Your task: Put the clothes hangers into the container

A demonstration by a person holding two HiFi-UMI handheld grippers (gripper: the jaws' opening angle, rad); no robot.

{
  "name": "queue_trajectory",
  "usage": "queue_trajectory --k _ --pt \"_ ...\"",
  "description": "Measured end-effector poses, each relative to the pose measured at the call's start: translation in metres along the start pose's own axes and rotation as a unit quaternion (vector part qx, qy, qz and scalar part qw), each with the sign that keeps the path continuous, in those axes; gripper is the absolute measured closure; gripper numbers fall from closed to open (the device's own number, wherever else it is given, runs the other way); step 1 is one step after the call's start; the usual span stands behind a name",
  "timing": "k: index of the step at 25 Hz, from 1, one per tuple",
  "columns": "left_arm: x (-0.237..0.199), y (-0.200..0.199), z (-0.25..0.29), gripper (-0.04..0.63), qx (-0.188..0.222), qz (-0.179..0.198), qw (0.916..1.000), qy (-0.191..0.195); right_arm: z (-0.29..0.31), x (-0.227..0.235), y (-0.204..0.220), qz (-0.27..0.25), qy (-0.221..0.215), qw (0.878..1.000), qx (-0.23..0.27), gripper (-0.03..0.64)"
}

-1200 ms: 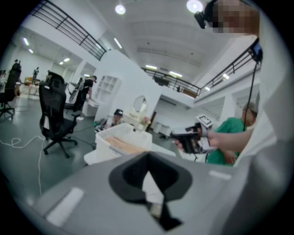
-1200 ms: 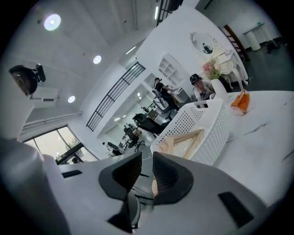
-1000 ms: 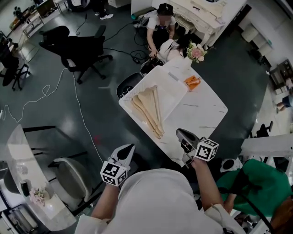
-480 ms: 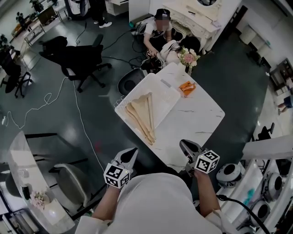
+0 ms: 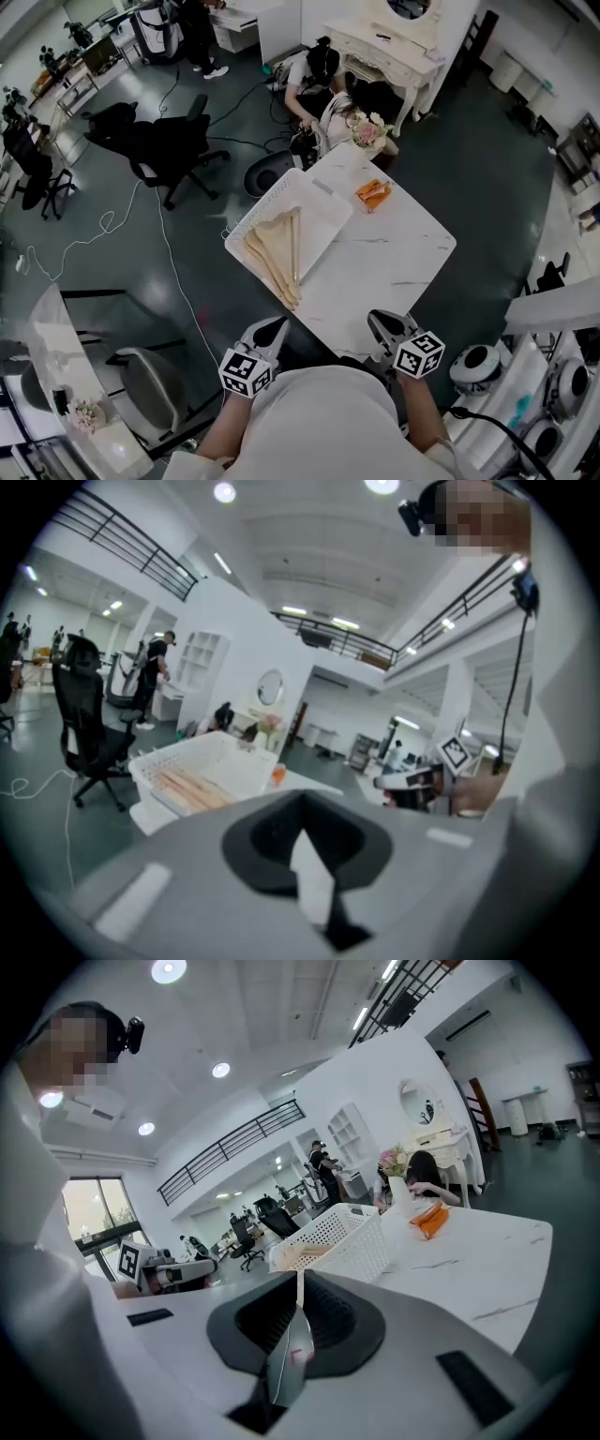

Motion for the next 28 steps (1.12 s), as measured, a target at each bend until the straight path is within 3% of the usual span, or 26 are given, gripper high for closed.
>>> queue_trajectory --k 8,13,19,28 --pt "0.033 -0.001 -0.001 0.594 0.007 -0.006 0.9996 -0.025 -0.022 -0.001 0.002 -0.065 -0.008 0.998 -0.019 0.597" --pt "0.06 0.004 -0.007 0.594 0.011 -0.008 0.999 -0.043 -0.038 -0.002 0.015 -0.071 -0.033 0.996 -0.036 0.597" --pt "0.085 0.003 -0.02 0.594 0.02 -0.01 0.9978 -0.062 -0.051 -0.011 0.015 -0.074 -0.059 0.995 -0.019 0.597" --pt "0.078 -0.002 -0.046 0.594 0.027 -0.016 0.9971 -0.069 -0.055 -0.034 0.011 -0.09 -0.052 0.995 -0.005 0.604"
Point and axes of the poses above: the fingertips, and each gripper's own axes: z forward along the fingers, x to its right, y out of its underside, the point moved 7 cm from there along -z, backward along the fingers, and after that the axes turned 11 degrees about z, right-handed, at the moved point
